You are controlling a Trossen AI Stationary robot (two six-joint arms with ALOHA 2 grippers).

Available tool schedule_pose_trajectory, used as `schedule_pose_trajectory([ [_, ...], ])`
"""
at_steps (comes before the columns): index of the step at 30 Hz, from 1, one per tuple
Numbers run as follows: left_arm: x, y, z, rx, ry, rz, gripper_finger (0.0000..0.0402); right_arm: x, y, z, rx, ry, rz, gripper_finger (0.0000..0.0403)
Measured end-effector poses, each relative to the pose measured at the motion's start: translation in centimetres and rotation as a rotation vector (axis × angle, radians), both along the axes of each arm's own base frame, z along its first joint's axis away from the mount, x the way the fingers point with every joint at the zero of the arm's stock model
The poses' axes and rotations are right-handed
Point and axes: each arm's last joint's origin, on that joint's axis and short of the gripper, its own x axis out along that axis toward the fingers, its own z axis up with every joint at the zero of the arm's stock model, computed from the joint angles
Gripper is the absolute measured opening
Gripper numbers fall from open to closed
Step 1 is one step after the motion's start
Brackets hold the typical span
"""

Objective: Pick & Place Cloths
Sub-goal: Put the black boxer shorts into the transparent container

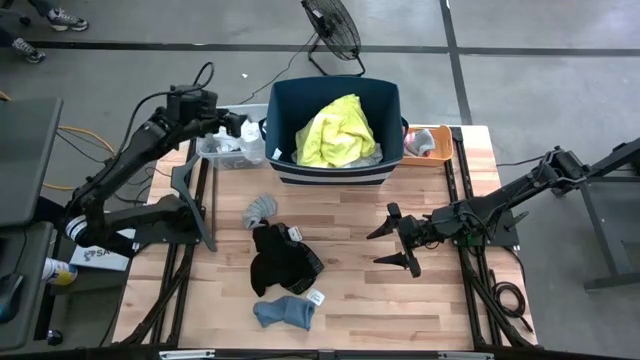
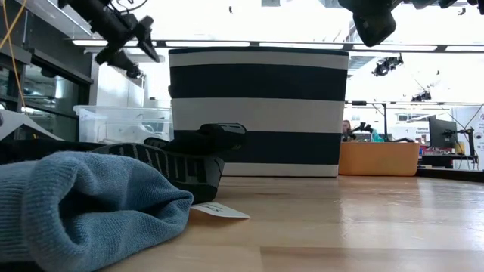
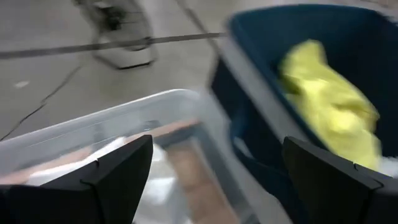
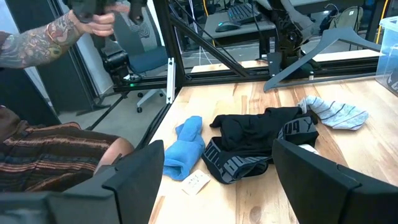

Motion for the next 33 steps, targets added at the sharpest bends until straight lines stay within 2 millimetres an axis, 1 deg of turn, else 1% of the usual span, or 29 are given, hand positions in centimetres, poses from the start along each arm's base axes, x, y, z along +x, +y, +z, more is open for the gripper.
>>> schedule_pose_trajectory([
  [3, -0.3, -0.8, 0.5, 0.024, -0.023, -0.102, 0.0351, 0.0, 0.0, 0.0, 0.0, 0.0, 0.0, 0.0291],
  [9, -1.1, -2.3, 1.4, 0.087, -0.051, -0.188, 0.0351, 0.0, 0.0, 0.0, 0.0, 0.0, 0.0, 0.0291],
  [16, -1.5, -4.0, 2.2, 0.124, -0.114, -0.364, 0.0351, 0.0, 0.0, 0.0, 0.0, 0.0, 0.0, 0.0291],
  [21, -0.3, -5.0, 2.1, 0.141, -0.099, -0.484, 0.0351, 0.0, 0.0, 0.0, 0.0, 0.0, 0.0, 0.0291],
  [26, 1.7, -6.2, 1.8, 0.146, -0.055, -0.575, 0.0351, 0.0, 0.0, 0.0, 0.0, 0.0, 0.0, 0.0291],
  [30, 2.8, -7.6, 1.5, 0.161, -0.01, -0.627, 0.0351, 0.0, 0.0, 0.0, 0.0, 0.0, 0.0, 0.0291],
  [33, 3.6, -8.7, 1.0, 0.15, 0.035, -0.697, 0.0351, 0.0, 0.0, 0.0, 0.0, 0.0, 0.0, 0.0291],
])
